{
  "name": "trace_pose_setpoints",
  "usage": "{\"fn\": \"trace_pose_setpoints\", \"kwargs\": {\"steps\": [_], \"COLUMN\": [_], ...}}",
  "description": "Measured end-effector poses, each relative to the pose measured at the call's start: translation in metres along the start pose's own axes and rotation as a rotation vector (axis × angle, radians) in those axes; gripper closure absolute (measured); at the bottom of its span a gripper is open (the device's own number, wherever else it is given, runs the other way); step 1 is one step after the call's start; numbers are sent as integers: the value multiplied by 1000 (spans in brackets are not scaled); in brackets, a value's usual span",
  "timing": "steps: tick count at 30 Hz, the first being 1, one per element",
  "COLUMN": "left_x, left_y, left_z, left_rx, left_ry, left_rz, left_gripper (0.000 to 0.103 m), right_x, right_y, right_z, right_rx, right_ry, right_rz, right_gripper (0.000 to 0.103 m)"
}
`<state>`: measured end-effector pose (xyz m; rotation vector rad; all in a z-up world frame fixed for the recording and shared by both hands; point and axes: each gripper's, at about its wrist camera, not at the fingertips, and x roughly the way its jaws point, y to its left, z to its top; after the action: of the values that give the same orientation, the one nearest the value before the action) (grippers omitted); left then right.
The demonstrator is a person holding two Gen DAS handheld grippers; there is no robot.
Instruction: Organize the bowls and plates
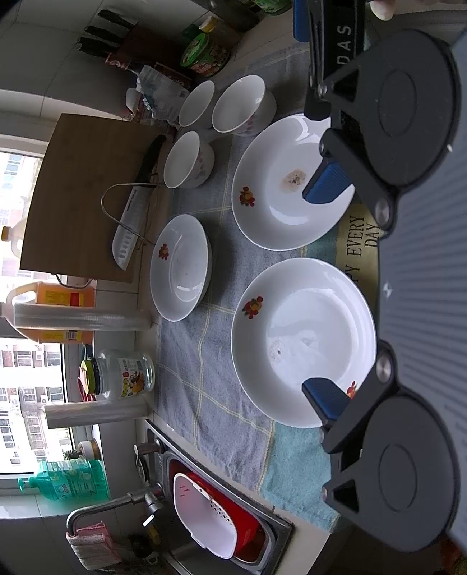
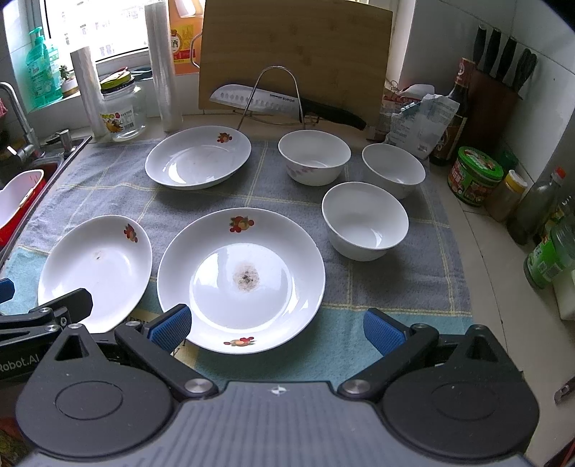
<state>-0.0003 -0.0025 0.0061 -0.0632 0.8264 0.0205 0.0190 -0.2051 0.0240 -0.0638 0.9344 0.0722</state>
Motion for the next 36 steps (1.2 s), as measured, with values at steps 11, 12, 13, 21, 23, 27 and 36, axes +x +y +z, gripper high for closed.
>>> {"fn": "trace_pose_setpoints", "kwargs": {"steps": [11,12,13,21,23,27,36], "left_x": [-3,-3,-3,-3,-3,-3,-3], "left_y": [-1,0,-1,-2,-2,-2,-2], "left_z": [-2,-2,-2,-2,-2,-2,-2], "left_rx": [-11,-11,-11,-13,-14,-14,-15], "left_ry": [-8,-8,-8,-9,-9,-10,-12], "left_rz": [3,3,3,7,8,8,9], "left_gripper": [1,1,1,1,1,1,1], "right_x": [2,2,1,2,2,2,2], "right_y": [1,0,1,0,0,-1,0], "right_z": [-2,-2,-2,-1,-2,-1,-2], "right_rx": [-8,-8,-9,-11,-11,-13,-17], "right_ry": [-10,-10,-11,-14,-15,-17,-22], "right_rz": [1,1,-1,1,2,2,0], "right_gripper": [0,0,0,0,0,0,0]}}
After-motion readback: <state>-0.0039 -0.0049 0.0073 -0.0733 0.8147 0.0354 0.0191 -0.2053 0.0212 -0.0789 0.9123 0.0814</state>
